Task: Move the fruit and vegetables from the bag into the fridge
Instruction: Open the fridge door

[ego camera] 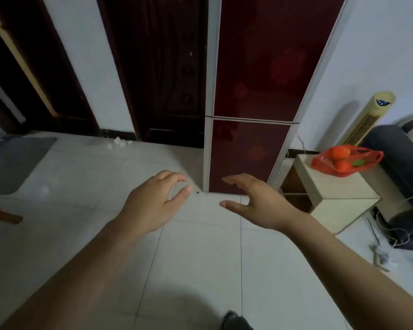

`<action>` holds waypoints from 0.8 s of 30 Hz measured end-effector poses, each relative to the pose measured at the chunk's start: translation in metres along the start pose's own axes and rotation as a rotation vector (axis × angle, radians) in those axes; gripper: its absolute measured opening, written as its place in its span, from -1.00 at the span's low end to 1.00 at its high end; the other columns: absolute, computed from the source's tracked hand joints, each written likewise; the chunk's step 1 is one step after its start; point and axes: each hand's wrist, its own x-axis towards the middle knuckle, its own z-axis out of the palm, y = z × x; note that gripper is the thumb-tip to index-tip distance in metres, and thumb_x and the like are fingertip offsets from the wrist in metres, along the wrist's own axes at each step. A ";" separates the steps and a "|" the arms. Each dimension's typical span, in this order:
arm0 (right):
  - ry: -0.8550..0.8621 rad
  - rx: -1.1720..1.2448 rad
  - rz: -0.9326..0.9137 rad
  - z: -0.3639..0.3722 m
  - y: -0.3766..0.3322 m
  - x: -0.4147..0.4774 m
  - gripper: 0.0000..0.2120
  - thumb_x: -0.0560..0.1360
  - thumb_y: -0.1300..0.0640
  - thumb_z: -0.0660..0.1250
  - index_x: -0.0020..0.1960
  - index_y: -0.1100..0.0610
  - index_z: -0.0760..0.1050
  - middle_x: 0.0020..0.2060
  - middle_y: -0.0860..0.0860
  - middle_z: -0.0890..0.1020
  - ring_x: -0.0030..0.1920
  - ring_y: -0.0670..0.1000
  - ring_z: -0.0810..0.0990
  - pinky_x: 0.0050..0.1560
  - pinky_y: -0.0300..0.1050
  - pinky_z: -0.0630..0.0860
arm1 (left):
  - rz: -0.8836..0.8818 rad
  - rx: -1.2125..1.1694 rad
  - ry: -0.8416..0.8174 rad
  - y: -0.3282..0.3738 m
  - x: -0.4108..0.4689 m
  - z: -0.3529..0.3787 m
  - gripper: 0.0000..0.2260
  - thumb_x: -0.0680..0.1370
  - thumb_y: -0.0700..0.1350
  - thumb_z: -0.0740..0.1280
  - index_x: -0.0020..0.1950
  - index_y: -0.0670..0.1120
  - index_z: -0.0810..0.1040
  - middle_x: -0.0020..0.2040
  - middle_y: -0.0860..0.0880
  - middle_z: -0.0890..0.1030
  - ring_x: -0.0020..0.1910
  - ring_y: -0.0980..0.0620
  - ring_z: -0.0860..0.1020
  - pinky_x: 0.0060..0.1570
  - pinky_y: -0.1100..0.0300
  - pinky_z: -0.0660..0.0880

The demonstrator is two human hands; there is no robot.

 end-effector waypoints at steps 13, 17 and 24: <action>0.014 0.039 0.072 -0.057 0.144 0.214 -0.42 0.47 -0.18 0.29 0.41 0.00 0.27 0.33 -0.07 0.39 0.27 -0.04 0.43 0.24 -0.12 0.41 | 0.006 0.045 -0.116 -0.037 0.265 0.034 -0.51 0.42 0.34 -0.03 0.06 0.13 0.54 0.06 0.21 0.53 -0.01 0.19 0.53 -0.02 0.13 0.50; -0.013 -0.129 0.082 -0.086 0.185 0.282 -0.41 0.46 -0.22 0.27 0.41 -0.04 0.23 0.34 -0.05 0.37 0.28 0.05 0.40 0.22 0.05 0.42 | -0.002 0.077 -0.133 -0.045 0.344 0.039 -0.66 0.53 0.24 0.09 0.10 0.13 0.53 0.08 0.21 0.51 -0.15 0.18 0.55 -0.08 0.15 0.49; -0.017 -0.165 0.020 -0.117 0.207 0.376 -0.40 0.46 -0.19 0.28 0.42 -0.03 0.23 0.37 -0.06 0.34 0.32 0.04 0.37 0.27 0.00 0.38 | -0.006 0.084 -0.197 -0.079 0.439 0.037 -0.51 0.45 0.35 0.02 0.20 0.14 0.47 0.17 0.21 0.49 0.00 0.19 0.54 0.05 0.10 0.50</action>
